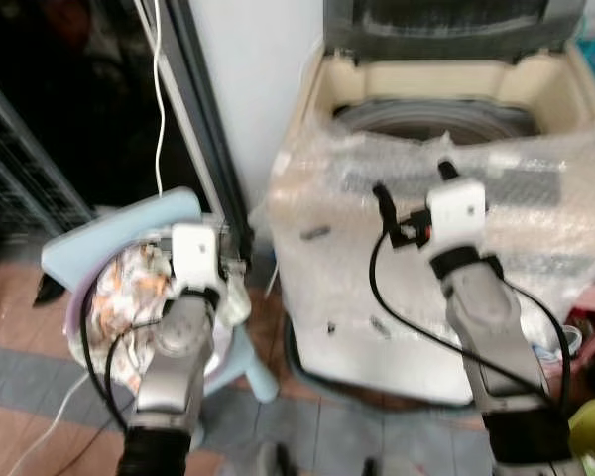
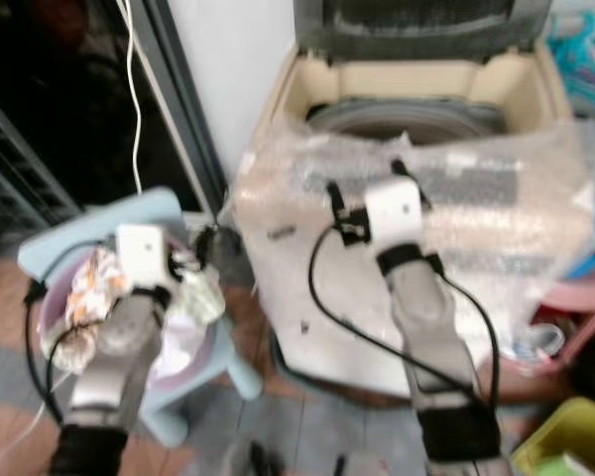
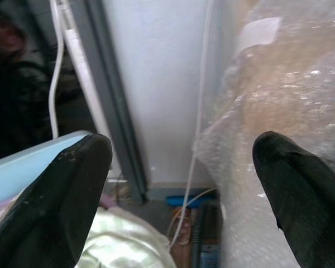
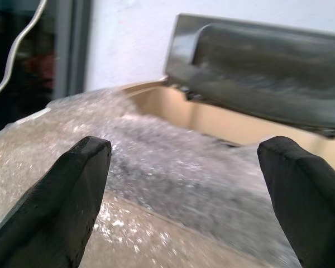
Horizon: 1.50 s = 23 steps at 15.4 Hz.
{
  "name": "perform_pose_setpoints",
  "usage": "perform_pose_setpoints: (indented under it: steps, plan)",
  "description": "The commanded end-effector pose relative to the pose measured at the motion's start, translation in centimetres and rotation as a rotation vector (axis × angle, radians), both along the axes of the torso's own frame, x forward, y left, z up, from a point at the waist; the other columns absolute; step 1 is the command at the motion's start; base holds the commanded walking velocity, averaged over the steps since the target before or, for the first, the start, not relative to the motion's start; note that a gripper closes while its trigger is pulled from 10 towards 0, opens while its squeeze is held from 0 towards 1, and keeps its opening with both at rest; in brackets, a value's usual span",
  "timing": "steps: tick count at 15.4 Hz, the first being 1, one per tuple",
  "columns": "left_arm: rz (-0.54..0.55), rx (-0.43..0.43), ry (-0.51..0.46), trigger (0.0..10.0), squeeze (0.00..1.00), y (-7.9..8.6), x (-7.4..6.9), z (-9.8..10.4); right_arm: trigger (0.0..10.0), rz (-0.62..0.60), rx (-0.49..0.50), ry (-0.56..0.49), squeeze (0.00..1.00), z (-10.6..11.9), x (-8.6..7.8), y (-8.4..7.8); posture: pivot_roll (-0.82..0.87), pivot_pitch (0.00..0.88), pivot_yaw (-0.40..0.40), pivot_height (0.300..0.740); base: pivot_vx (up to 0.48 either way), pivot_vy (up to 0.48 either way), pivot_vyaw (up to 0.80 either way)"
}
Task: Clothes washing
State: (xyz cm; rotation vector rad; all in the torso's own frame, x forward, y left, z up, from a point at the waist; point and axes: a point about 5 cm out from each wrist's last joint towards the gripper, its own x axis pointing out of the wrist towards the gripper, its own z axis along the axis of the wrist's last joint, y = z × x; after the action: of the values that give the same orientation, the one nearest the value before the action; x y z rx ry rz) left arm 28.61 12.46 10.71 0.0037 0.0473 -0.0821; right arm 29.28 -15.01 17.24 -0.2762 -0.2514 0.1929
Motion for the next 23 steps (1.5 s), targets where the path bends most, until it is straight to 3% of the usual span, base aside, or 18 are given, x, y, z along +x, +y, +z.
perform_pose_setpoints:
  steps: [1, 7, 13, 17, 20, 22, 23]
  plan:
    - [0.044, 0.028, -0.014, 10.0, 0.00, 1.1, 0.2, 0.3, 10.0, 0.042, 0.008, -0.027, 0.00, 0.7, -0.1, 1.1, -0.09, 0.000, 0.104, 0.740, 0.000, 0.000, 0.80]
    - [0.090, 0.039, 0.005, 10.0, 0.00, 1.7, 0.2, -0.2, 10.0, 0.058, 0.028, 0.017, 0.00, -0.5, -0.4, 1.2, -0.09, 0.000, 0.103, 0.740, 0.000, 0.000, 0.80]
    - [0.102, 0.033, 0.048, 10.0, 0.00, 2.6, -0.1, -1.0, 10.0, 0.013, 0.041, 0.104, 0.00, -4.6, -1.7, 1.3, -0.08, 0.000, 0.116, 0.740, 0.000, 0.000, 0.80]
    - [0.084, 0.027, 0.046, 10.0, 0.00, 3.0, -0.4, -1.2, 10.0, -0.156, 0.050, 0.149, 0.00, -6.5, -2.0, -0.2, -0.09, 0.000, 0.122, 0.740, 0.000, 0.000, 0.00]
    - [0.061, 0.031, 0.037, 10.0, 0.00, 2.6, -0.5, -1.1, 10.0, -0.123, 0.046, 0.200, 0.00, -6.9, -1.5, -0.1, -0.07, 0.000, 0.106, 0.740, 0.000, 0.000, 0.00]
    - [0.084, 0.017, 0.033, 10.0, 0.00, 3.0, -0.7, -1.0, 10.0, -0.055, 0.114, 0.210, 0.00, -6.4, -1.0, 0.1, -0.06, 0.000, 0.086, 0.740, 0.000, 0.000, 0.00]
    - [0.089, 0.014, 0.035, 10.0, 0.00, 3.1, -0.9, -1.0, 10.0, -0.054, 0.090, 0.206, 0.00, -6.3, -0.8, 0.0, -0.06, 0.000, 0.080, 0.740, 0.000, 0.000, 0.00]
